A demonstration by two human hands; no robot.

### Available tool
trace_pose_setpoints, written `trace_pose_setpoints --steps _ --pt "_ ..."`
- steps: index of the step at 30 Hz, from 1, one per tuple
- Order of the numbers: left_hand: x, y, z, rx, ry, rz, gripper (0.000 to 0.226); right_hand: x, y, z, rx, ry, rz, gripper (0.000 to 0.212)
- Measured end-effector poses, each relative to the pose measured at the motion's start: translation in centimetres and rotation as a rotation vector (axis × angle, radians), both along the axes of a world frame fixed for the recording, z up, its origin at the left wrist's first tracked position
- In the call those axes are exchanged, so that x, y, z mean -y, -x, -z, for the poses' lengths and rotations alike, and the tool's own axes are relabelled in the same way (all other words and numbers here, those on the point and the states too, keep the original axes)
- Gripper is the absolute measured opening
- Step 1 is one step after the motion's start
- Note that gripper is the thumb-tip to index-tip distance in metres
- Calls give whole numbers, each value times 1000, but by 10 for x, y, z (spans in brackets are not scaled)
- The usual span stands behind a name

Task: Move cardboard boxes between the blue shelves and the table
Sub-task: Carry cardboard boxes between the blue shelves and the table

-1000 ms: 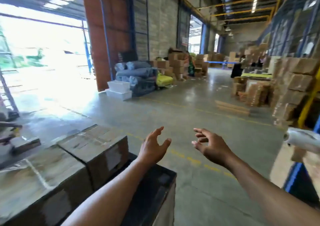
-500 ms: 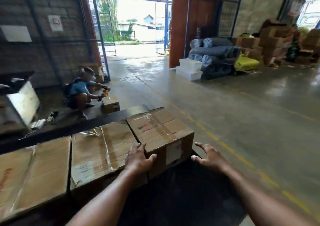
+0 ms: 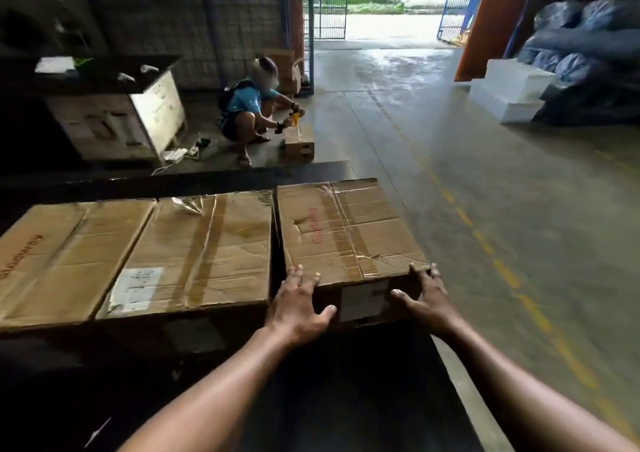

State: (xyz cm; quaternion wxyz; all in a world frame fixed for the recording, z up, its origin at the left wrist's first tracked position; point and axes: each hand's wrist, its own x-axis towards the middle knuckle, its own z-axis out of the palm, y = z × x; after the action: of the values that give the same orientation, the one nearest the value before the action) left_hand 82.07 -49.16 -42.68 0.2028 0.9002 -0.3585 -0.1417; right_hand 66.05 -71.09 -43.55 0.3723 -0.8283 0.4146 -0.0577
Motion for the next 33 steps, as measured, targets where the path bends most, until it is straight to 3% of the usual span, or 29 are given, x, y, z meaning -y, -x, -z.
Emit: trace_pose_setpoints --steps 3,5,8,10,14,19,22,26,30,33 --pt "13 14 1 -19 120 -25 73 25 12 4 118 57 91 67" --pt "19 21 2 -18 273 -154 66 41 24 3 180 84 148 62" --pt "22 19 4 -112 496 -455 75 55 34 3 232 3 199 76" --pt "23 13 11 -209 479 -530 91 57 33 5 271 -128 204 91" --pt "26 4 22 -554 654 -471 108 49 17 18 430 -396 177 103" --pt "8 -1 20 -672 690 -456 108 25 15 19 593 -521 245 105" --pt "-1 1 0 -672 703 -366 116 12 29 -6 643 -497 291 97" --pt "-3 -4 -38 -633 682 -232 129 -17 52 -64 718 -401 318 65" --pt "-7 -4 -74 -616 697 -25 119 -68 91 -118 771 -235 412 85" --pt "-12 9 -102 -642 729 186 85 -123 133 -151 792 -120 545 104"
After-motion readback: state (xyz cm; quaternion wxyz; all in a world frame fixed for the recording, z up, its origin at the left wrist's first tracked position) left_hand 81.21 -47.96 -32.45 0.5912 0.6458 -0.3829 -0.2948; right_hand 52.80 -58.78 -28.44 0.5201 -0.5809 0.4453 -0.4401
